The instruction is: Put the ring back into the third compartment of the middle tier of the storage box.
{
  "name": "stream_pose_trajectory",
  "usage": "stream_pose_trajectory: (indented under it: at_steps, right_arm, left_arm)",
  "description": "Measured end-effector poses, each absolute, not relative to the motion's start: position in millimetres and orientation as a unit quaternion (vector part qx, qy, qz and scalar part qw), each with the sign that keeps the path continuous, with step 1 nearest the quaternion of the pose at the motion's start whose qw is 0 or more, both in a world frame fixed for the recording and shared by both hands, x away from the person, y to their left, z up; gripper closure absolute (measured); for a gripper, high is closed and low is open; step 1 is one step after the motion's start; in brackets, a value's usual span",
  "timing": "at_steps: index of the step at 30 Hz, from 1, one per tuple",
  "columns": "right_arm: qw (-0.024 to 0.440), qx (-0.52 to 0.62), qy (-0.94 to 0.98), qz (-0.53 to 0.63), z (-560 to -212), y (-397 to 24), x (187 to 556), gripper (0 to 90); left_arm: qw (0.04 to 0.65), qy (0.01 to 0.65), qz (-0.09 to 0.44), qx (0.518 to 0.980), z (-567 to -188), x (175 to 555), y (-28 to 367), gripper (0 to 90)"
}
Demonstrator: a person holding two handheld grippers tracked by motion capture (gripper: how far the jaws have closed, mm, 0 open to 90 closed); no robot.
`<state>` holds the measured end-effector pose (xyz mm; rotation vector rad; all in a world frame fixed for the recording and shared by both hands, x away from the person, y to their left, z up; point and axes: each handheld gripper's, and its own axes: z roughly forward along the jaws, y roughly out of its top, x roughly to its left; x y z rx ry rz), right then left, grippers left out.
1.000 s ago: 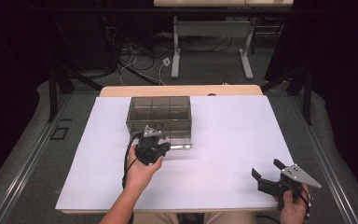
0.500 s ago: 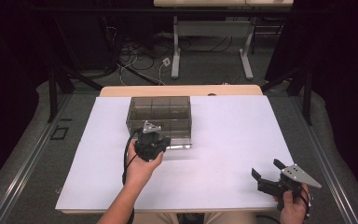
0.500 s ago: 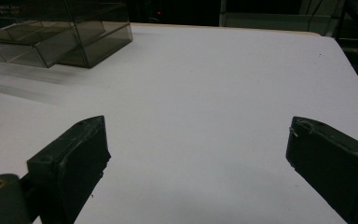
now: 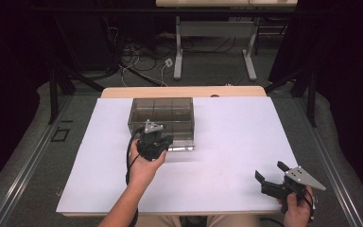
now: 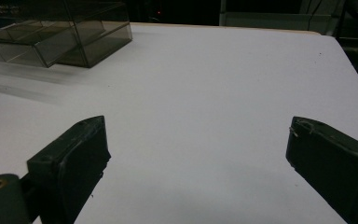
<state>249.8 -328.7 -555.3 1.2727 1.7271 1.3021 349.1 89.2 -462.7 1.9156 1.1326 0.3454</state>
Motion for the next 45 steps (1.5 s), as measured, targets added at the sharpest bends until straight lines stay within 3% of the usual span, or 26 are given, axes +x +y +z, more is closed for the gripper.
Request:
stream_pose_trajectory:
  at_steps: [45]
  right_arm:
    - [0.313, 0.482, 0.653, 0.493, -556, -330, 250, 5.3]
  left_arm:
    - [0.439, 0.455, 0.152, 0.759, -471, 369, 73, 87.5]
